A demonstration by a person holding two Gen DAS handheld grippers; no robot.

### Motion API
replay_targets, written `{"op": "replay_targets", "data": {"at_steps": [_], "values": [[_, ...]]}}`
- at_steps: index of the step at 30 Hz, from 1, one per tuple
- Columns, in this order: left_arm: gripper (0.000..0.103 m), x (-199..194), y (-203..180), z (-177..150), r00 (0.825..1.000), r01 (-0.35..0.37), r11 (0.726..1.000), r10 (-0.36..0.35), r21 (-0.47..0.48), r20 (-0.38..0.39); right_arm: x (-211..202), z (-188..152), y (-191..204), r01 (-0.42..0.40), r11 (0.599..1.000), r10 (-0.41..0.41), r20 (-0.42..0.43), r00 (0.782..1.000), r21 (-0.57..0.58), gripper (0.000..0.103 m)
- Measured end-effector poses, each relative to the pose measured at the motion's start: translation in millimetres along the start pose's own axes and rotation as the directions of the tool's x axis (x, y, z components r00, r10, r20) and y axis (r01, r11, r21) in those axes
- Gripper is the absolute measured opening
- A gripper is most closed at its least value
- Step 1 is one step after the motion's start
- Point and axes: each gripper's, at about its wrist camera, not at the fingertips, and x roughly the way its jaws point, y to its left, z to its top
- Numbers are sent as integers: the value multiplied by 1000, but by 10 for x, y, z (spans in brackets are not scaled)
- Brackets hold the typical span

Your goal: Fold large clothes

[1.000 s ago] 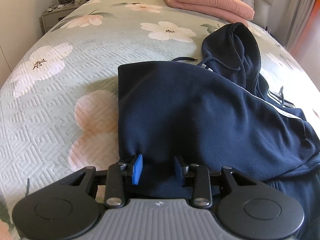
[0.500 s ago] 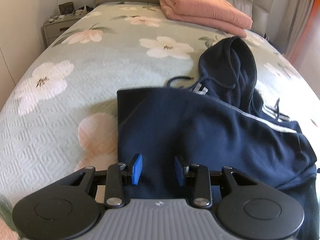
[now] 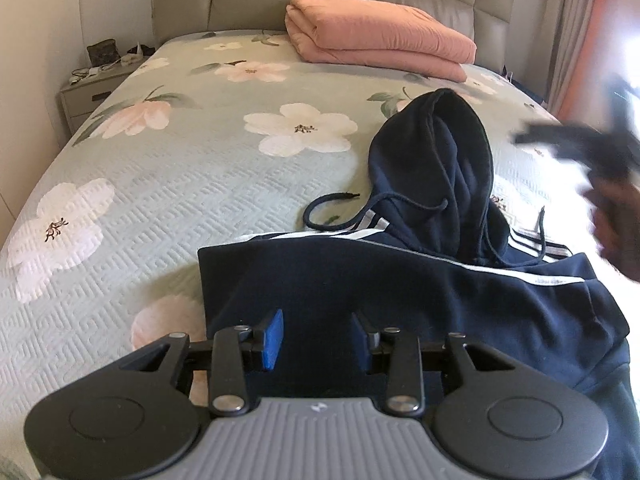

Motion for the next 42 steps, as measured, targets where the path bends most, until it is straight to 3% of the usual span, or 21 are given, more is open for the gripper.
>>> {"op": "replay_targets", "data": {"at_steps": [4, 9, 10, 12, 13, 14, 16, 18, 21, 26, 32, 35, 38, 39, 40, 41, 42], "values": [[40, 120, 147, -10, 999, -9, 1000, 9, -3, -32, 690, 194, 94, 13, 1000, -12, -37, 999, 14, 102], [40, 239, 323, 14, 999, -36, 999, 36, -20, -35, 1241, 278, 194, 37, 999, -36, -74, 997, 10, 102], [40, 247, 336, 18, 999, -43, 999, 42, -17, -27, 1314, 280, 208, 32, 999, -32, -73, 997, 6, 97], [40, 262, 346, 21, 999, -50, 999, 50, -10, -19, 1387, 275, 207, -1, 1000, 2, -67, 998, 23, 62], [40, 268, 345, 18, 999, -49, 999, 49, -8, -20, 1406, 282, 202, -31, 999, 34, -73, 997, 42, 23], [40, 270, 339, 15, 999, -49, 999, 48, -7, -22, 1416, 297, 195, -52, 997, 57, -86, 995, 61, 10], [39, 250, 332, 4, 999, -48, 999, 48, -4, -25, 1322, 321, 199, -88, 993, 93, -64, 994, 75, 9], [39, 185, 317, 4, 998, -54, 999, 54, 0, -20, 1088, 353, 274, -86, 996, 86, -3, 996, 13, 9], [39, 21, 314, 12, 998, -62, 998, 62, -9, 9, 481, 343, 435, -51, 991, 71, 159, 985, -125, 9], [40, -330, 287, -33, 996, -63, 998, 64, -15, 58, -684, 252, 485, -139, 982, 174, 317, 932, -130, 9], [40, -787, 222, -121, 994, -46, 999, 47, -13, 103, -2211, -100, 565, -287, 919, 374, 371, 850, -269, 9], [40, -993, 198, -142, 992, -33, 999, 35, -21, 124, -2828, -437, 599, -333, 883, 434, 308, 847, -330, 9], [40, -1153, 218, -180, 991, -14, 999, 19, -34, 129, -3199, -949, 599, -374, 848, 453, 146, 880, -374, 14], [41, -1182, 224, -201, 992, -12, 999, 16, -34, 126, -3273, -1167, 583, -387, 834, 445, 65, 893, -393, 21], [43, -1202, 236, -225, 993, -9, 999, 13, -32, 119, -3320, -1365, 565, -402, 824, 431, -18, 902, -399, 40], [44, -1213, 250, -257, 994, -3, 1000, 7, -30, 109, -3345, -1565, 531, -423, 815, 416, -109, 903, -397, 47], [46, -1214, 264, -284, 995, 5, 1000, -2, -31, 97, -3375, -1779, 477, -438, 810, 393, -193, 899, -390, 47]]}}
